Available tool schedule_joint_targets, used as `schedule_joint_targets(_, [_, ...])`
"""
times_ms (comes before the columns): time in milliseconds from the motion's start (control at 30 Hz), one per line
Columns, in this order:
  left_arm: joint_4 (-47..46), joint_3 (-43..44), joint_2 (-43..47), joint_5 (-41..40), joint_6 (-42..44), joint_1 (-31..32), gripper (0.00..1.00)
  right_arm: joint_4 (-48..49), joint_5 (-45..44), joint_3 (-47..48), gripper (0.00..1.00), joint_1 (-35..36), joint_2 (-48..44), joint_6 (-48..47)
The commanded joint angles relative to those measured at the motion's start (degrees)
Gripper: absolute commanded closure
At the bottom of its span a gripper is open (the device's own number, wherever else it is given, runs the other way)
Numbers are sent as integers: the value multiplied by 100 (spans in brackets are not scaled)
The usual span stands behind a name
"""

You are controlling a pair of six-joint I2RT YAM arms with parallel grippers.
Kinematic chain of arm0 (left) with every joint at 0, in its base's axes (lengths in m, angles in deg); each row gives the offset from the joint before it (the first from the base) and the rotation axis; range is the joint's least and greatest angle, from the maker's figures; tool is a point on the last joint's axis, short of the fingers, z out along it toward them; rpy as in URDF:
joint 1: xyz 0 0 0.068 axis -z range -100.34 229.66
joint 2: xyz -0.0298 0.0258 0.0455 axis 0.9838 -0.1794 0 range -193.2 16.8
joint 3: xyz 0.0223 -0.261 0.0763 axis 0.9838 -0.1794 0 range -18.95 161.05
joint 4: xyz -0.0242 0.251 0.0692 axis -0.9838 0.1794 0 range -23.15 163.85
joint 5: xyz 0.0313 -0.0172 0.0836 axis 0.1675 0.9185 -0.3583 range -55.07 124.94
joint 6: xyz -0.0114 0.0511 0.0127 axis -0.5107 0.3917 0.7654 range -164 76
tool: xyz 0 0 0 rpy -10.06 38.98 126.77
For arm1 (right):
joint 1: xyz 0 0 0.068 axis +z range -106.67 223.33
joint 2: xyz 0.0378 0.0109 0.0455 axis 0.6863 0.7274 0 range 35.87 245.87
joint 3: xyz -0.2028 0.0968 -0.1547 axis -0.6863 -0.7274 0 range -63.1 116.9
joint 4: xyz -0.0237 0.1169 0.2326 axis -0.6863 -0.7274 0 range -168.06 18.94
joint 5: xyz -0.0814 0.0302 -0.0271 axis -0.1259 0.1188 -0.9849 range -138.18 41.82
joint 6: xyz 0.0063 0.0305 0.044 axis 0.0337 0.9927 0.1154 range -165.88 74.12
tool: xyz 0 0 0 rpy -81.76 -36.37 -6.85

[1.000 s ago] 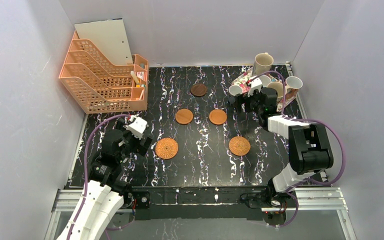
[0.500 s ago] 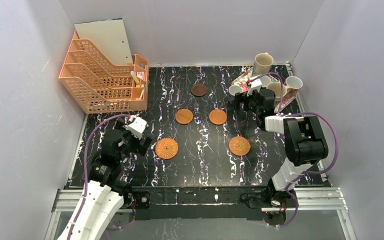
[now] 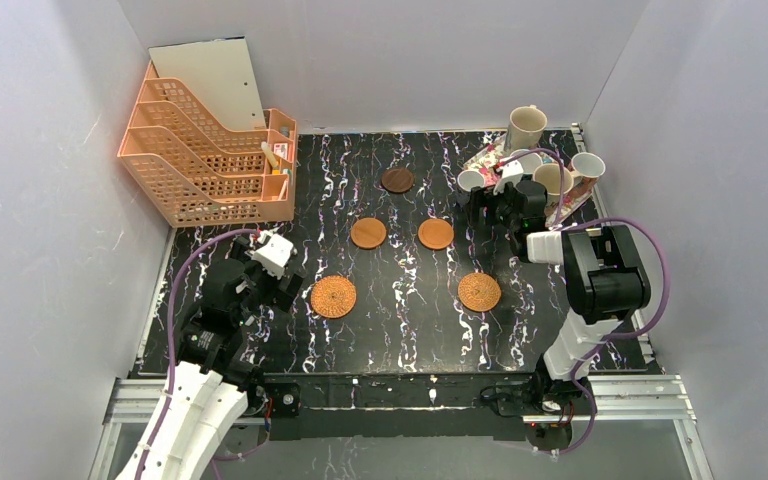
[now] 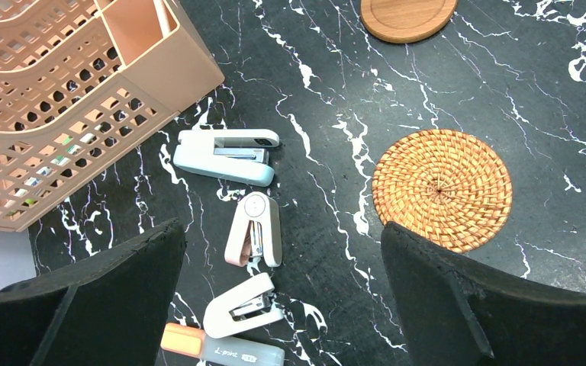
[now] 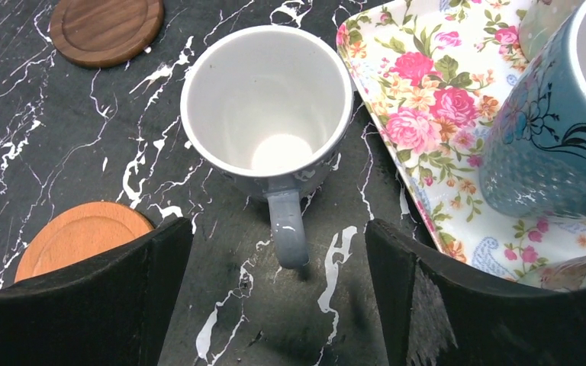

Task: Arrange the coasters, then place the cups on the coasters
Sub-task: Pick up the cup at the center of the board.

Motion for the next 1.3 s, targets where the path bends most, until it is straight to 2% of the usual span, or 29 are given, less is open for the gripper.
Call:
schedule_joint_targets(0, [20, -54, -7, 92, 32, -30, 2, 257, -90, 273, 13, -9, 114, 58])
schedule_joint_targets(67, [37, -35, -22, 77, 36, -34, 2, 162, -15, 352, 20, -8, 152, 45])
schedule_joint_targets(300, [40, -34, -30, 97, 52, -29, 2, 582, -124, 278, 29, -10, 218, -177])
schedule_joint_targets(767, [41, -34, -34, 82, 61, -28, 2, 486, -89, 449, 38, -13, 353, -292])
schedule_joint_targets(833, [41, -42, -28, 84, 60, -28, 2, 495, -27, 440, 47, -9, 350, -309])
schedule_joint_targets(900, [45, -36, -51, 86, 62, -28, 2, 490, 54, 440, 60, -8, 347, -352])
schedule_joint_targets(1000, [50, -34, -59, 85, 62, -35, 2, 448, 76, 465, 66, -8, 362, -353])
schedule_joint_targets(1067, [45, -38, -41, 93, 62, -35, 2, 434, 83, 466, 75, -13, 354, -364])
schedule_joint_targets(1133, [52, -34, -37, 98, 62, -34, 2, 398, 122, 491, 94, -8, 349, -400])
schedule_joint_targets(1167, [50, -34, -47, 90, 62, -30, 2, 323, 170, 528, 99, -9, 342, -427])
schedule_joint_targets(1267, [56, -34, -36, 92, 60, -29, 2, 151, 305, 545, 99, -12, 179, -510])
